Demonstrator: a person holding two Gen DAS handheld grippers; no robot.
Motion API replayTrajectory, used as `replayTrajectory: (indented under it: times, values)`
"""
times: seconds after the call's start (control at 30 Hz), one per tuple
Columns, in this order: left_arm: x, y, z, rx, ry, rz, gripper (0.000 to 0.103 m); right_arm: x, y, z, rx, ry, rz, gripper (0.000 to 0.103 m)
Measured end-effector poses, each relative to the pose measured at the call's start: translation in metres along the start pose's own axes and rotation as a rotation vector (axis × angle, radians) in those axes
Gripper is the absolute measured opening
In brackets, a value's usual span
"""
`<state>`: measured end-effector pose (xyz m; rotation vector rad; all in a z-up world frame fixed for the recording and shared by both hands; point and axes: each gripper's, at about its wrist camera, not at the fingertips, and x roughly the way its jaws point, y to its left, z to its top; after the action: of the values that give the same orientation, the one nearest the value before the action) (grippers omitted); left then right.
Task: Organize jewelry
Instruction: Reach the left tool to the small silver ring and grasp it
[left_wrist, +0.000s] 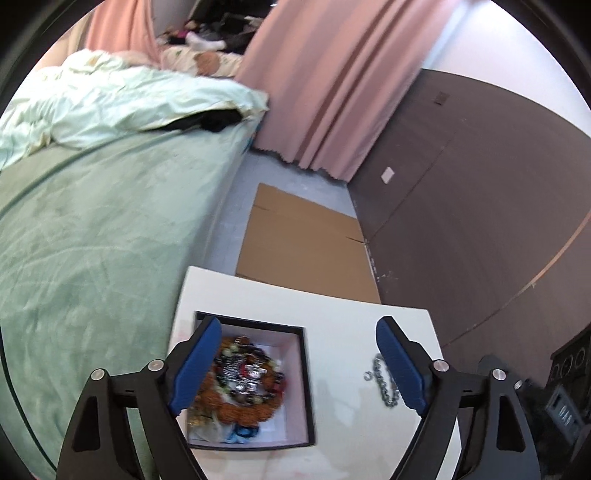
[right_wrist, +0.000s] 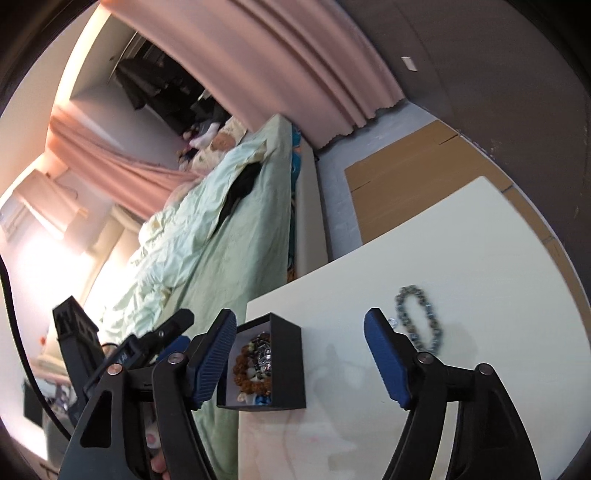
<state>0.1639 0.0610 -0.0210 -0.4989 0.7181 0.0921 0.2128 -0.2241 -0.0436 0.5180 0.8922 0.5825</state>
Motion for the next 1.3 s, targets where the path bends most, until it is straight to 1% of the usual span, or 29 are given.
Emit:
replayTrajectory:
  times: [0.07,0.13,0.27,0.4,0.5,0.67,0.77,0.87,0.93,1.03,1.1,1.13,1.17,1.2,1.23,1.27,1.3]
  values:
    - [-0.001,-0.009,-0.005,0.021,-0.005,-0.016,0.088,-0.010,-0.008,0.002,0.025,-0.024,-0.002,0.090]
    - [-0.001,-0.019,-0.010,0.031,-0.003,-0.040,0.091,-0.020,-0.016,0.004,0.048,-0.047,-0.016,0.093]
    - [0.000,-0.034,-0.019,0.046,0.000,-0.064,0.103,-0.028,-0.028,0.006,0.087,-0.044,-0.014,0.093]
    - [0.005,-0.052,-0.026,0.087,0.030,-0.059,0.103,-0.046,-0.045,0.009,0.122,-0.080,-0.040,0.094]
    - [0.008,-0.067,-0.033,0.125,0.051,-0.065,0.103,-0.061,-0.058,0.011,0.146,-0.108,-0.037,0.094]
    - [0.011,-0.092,-0.040,0.176,0.063,-0.061,0.103,-0.079,-0.074,0.014,0.186,-0.142,-0.028,0.094]
    - [0.015,-0.103,-0.041,0.199,0.070,-0.046,0.103,-0.086,-0.083,0.017,0.220,-0.162,-0.063,0.095]
    - [0.022,-0.114,-0.040,0.238,0.088,-0.016,0.103,-0.093,-0.098,0.018,0.284,-0.173,-0.049,0.095]
    - [0.028,-0.121,-0.041,0.264,0.109,-0.009,0.103,-0.095,-0.109,0.019,0.323,-0.174,-0.060,0.095]
    - [0.041,-0.126,-0.042,0.274,0.150,-0.001,0.103,-0.095,-0.119,0.020,0.351,-0.155,-0.047,0.095]
    - [0.049,-0.129,-0.042,0.281,0.171,0.006,0.101,-0.090,-0.123,0.022,0.357,-0.125,-0.059,0.095]
    - [0.054,-0.130,-0.043,0.287,0.182,0.011,0.097,-0.088,-0.125,0.022,0.360,-0.113,-0.063,0.095]
    - [0.061,-0.133,-0.044,0.294,0.204,0.019,0.090,-0.088,-0.128,0.022,0.361,-0.102,-0.067,0.095]
    - [0.067,-0.134,-0.045,0.297,0.221,0.019,0.086,-0.086,-0.129,0.022,0.363,-0.093,-0.071,0.095]
    - [0.073,-0.135,-0.047,0.300,0.242,0.016,0.078,-0.084,-0.131,0.022,0.370,-0.083,-0.080,0.095]
    - [0.079,-0.136,-0.048,0.303,0.260,0.017,0.072,-0.084,-0.134,0.022,0.377,-0.077,-0.089,0.095]
    - [0.086,-0.137,-0.051,0.307,0.280,0.021,0.069,-0.084,-0.135,0.021,0.382,-0.074,-0.096,0.095]
